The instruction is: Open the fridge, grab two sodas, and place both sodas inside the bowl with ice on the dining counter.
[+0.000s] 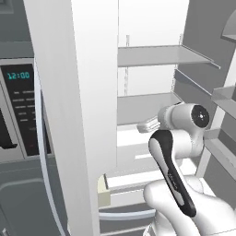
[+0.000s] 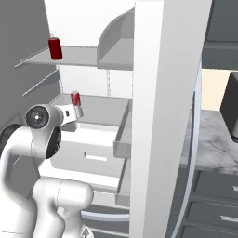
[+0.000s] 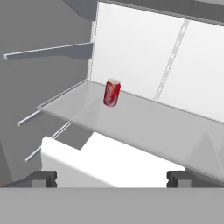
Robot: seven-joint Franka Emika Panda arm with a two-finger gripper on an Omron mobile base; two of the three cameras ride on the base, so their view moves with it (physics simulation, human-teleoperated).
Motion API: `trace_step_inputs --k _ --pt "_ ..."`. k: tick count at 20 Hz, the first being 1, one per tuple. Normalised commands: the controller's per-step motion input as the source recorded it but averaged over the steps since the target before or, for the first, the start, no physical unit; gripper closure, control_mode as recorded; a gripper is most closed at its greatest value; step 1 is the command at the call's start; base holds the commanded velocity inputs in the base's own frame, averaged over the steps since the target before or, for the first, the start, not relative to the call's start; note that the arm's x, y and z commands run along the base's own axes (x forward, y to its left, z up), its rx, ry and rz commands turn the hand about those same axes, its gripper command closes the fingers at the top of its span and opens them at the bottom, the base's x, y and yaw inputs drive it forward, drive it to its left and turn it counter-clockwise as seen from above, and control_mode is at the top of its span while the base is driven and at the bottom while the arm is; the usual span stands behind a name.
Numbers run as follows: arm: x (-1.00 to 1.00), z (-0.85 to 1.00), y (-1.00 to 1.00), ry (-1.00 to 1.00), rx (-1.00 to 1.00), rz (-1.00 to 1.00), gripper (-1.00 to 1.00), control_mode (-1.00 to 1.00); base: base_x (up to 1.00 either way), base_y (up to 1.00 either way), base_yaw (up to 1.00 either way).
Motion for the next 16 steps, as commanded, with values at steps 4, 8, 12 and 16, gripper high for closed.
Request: trace_step_inputs --k 4,8,12,16 --pt "0.24 -0.09 0.02 -0.04 0.0 0.0 -1.0 -1.0 0.0 0.0 0.0" --pt "0.51 -0.1 0.06 -0.14 0.0 0.0 -1.0 -1.0 0.0 0.0 0.0" --pt "0.51 -0.01 0.07 -0.15 0.0 0.0 -1.0 -1.0 0.0 0.0 0.0" --pt "0.34 0.0 0.03 -0.12 0.1 0.0 -1.0 -1.0 0.0 0.0 0.0"
